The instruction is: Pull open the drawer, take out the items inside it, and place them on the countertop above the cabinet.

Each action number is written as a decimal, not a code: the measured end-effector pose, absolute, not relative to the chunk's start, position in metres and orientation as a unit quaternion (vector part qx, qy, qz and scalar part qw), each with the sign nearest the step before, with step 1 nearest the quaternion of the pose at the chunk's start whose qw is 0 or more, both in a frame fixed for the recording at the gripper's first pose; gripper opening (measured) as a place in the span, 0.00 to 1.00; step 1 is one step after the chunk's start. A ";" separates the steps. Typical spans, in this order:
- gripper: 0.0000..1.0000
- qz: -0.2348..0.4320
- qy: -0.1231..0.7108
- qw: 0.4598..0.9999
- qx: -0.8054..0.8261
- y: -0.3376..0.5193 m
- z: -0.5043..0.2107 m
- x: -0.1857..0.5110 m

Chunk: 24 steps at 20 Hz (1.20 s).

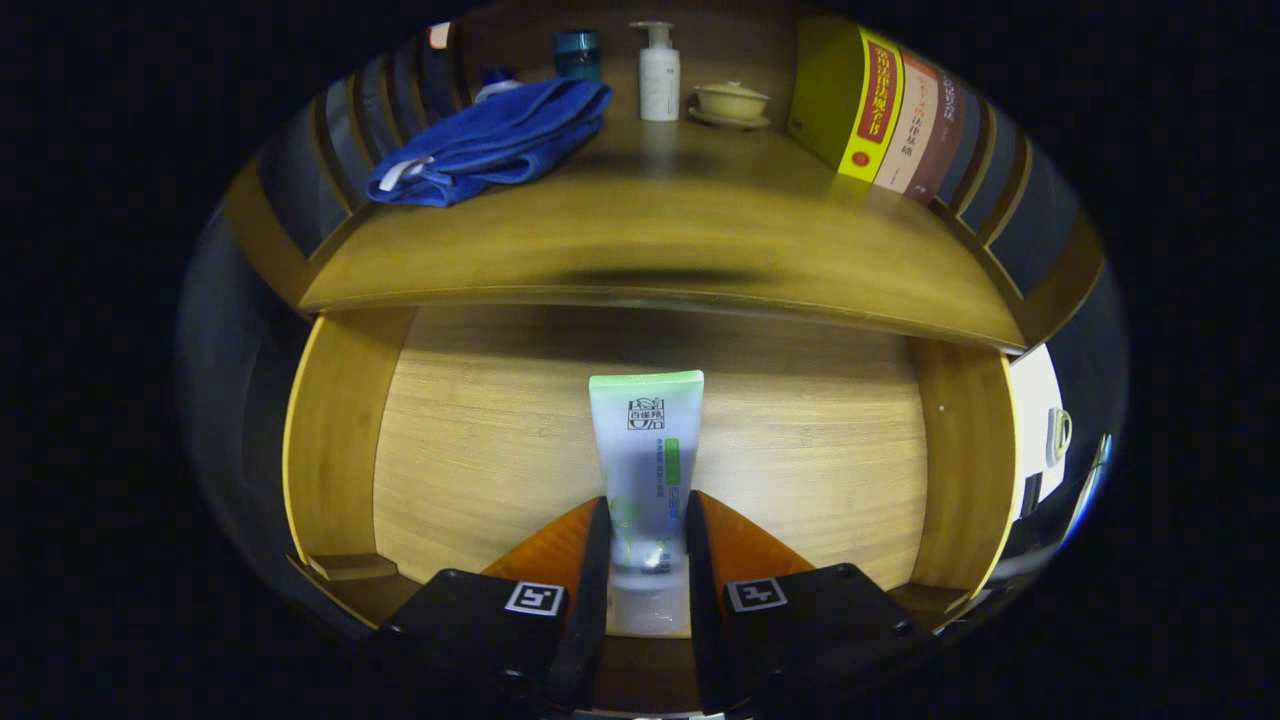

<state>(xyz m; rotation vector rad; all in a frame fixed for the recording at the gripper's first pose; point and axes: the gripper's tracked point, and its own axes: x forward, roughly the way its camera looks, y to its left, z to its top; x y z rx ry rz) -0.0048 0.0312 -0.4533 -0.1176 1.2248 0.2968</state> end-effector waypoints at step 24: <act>0.39 0.119 0.483 0.866 -0.051 0.035 -0.352 0.151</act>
